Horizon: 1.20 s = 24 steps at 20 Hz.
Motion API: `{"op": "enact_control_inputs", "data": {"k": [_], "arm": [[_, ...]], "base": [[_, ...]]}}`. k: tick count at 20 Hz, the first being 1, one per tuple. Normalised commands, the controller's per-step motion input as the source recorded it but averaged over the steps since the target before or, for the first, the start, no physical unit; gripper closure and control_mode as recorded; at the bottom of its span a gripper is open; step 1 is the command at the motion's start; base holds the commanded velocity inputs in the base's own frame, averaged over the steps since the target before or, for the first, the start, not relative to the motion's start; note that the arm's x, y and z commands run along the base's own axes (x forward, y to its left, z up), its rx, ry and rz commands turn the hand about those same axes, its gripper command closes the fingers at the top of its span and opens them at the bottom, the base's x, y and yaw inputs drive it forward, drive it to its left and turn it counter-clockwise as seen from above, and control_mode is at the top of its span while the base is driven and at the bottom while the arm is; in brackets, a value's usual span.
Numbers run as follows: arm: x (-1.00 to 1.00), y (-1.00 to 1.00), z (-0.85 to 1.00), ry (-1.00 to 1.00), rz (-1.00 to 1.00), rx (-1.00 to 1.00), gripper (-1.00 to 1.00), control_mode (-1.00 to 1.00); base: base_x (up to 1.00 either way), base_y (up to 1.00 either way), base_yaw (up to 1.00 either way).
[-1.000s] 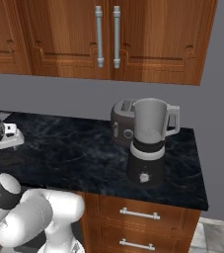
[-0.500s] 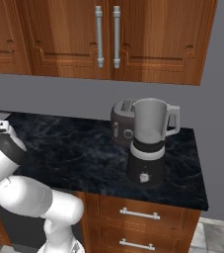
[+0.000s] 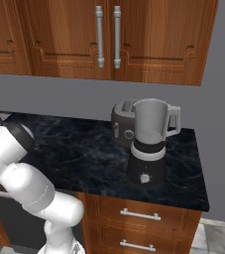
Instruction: Close the lid blender by securely placing the lid on top.
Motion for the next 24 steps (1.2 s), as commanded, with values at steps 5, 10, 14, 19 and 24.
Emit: {"op": "enact_control_inputs", "data": {"k": [5, 10, 14, 19, 24], "arm": [[-0.06, 0.00, -0.44, 0.00, 0.01, 0.03, -1.00, -1.00], [-0.04, 0.00, -0.14, 0.02, 0.00, 0.02, -1.00, -1.00], [0.08, 0.00, -0.09, 0.06, 0.00, 0.00, -1.00, -1.00], [0.08, 0.00, -0.12, 0.01, 0.00, 0.00, -1.00, -1.00], [0.22, 0.02, -0.07, 0.00, 0.00, 0.00, -1.00, -1.00]], "base": [[0.00, 0.00, 0.00], [0.00, 0.00, 0.00], [0.00, 0.00, 0.00], [0.00, 0.00, 0.00], [0.00, 0.00, 0.00]]}}
